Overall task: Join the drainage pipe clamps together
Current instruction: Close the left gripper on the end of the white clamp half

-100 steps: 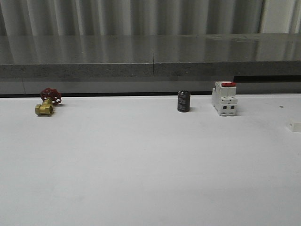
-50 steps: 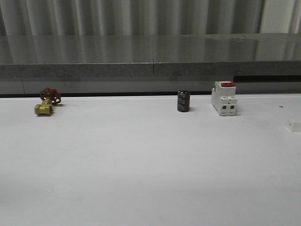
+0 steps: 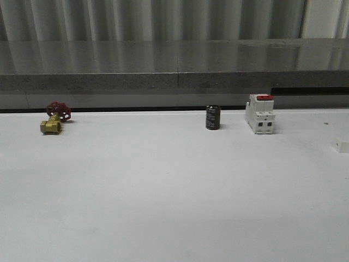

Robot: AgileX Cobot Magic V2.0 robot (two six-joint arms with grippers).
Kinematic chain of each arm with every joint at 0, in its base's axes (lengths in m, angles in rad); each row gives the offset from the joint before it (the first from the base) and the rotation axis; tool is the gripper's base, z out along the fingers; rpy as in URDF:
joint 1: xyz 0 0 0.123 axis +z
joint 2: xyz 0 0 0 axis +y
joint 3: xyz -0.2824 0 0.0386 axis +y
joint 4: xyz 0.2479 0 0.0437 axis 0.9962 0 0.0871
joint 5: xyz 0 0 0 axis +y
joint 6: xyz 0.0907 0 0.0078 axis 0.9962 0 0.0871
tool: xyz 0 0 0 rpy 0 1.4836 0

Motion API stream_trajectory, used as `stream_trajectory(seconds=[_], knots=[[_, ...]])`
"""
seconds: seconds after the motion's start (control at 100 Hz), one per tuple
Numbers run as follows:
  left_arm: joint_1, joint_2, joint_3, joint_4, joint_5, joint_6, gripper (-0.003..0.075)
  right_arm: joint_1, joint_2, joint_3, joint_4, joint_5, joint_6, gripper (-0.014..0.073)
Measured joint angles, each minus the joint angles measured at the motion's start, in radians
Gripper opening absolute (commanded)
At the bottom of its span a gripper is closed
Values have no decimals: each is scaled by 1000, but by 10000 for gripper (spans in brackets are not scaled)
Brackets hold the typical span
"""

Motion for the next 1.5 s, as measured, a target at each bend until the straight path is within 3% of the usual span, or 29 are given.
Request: stream_trajectory(seconds=[0.38,0.83,0.93,1.2,1.5], knots=[[37,208,-68,-11,-85,53,566,0,0,0,0,0,0,-58],[38,294,-109,-23,-108,79,553,0,0,0,0,0,0,-58],[38,294,-109,-29,-108,81,460,0,0,0,0,0,0,-58],[38,294,-109,-33,-92,80,-14,0,0,0,0,0,0,-58],[24,269,-109,-49,-74,80,-21,0,0,0,0,0,0,-58]])
